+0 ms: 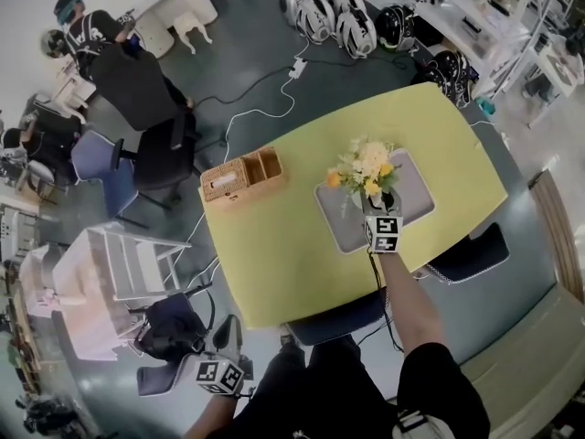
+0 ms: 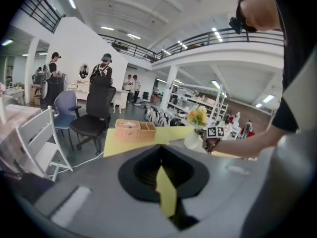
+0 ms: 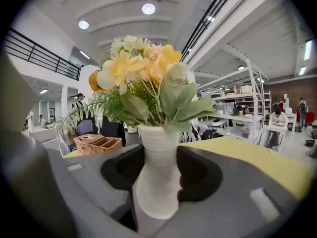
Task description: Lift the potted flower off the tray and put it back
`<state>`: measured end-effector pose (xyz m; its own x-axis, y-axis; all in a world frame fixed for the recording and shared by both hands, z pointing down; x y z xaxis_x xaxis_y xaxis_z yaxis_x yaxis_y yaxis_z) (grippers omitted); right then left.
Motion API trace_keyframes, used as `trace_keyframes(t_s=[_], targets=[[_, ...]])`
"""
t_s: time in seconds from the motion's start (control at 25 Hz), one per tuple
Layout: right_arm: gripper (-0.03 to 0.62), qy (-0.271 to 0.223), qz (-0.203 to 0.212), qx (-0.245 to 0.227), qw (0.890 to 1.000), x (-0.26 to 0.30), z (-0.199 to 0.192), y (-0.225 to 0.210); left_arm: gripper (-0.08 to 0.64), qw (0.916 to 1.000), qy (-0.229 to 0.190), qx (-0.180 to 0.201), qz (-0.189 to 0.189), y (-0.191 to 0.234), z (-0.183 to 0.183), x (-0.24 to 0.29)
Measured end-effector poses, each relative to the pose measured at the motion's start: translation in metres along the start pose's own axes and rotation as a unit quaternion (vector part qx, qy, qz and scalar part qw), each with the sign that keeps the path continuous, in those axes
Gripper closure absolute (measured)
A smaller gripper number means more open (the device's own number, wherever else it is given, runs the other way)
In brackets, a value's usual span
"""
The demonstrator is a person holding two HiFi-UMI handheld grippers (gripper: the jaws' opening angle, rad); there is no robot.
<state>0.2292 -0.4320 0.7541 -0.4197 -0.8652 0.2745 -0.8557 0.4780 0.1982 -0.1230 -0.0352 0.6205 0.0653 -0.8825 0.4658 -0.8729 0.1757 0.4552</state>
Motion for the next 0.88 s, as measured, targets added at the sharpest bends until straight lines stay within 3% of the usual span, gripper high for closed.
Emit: trace_keyframes(t_s=[0.24, 0.6, 0.88], targets=[[0.382, -0.017, 0.004, -0.017, 1.000, -0.038, 0.038, 0.017, 0.554, 0.9993, 0.002, 0.012, -0.036, 0.012, 0.003, -0.003], [0.382, -0.022, -0.002, -0.010, 1.000, -0.156, 0.116, 0.077, 0.554, 0.9924, 0.002, 0.061, -0.107, 0.023, 0.030, -0.044], [0.382, -0.041, -0.006, -0.001, 0.999, -0.249, 0.171, 0.163, 0.554, 0.9824, -0.004, 0.070, -0.174, 0.059, 0.045, -0.088]])
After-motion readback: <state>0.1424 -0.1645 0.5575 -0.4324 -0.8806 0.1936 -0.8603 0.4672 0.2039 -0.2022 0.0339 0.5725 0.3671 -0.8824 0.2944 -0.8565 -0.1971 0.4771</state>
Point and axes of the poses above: the fingertips, and each gripper's own axes: x forward along the fingers, y to its left, z out of its top, the point moved 8 cm from there along -x, backward along the fingers, and after that the axes turned 14 degrees about -x, right-handed, at the moved point
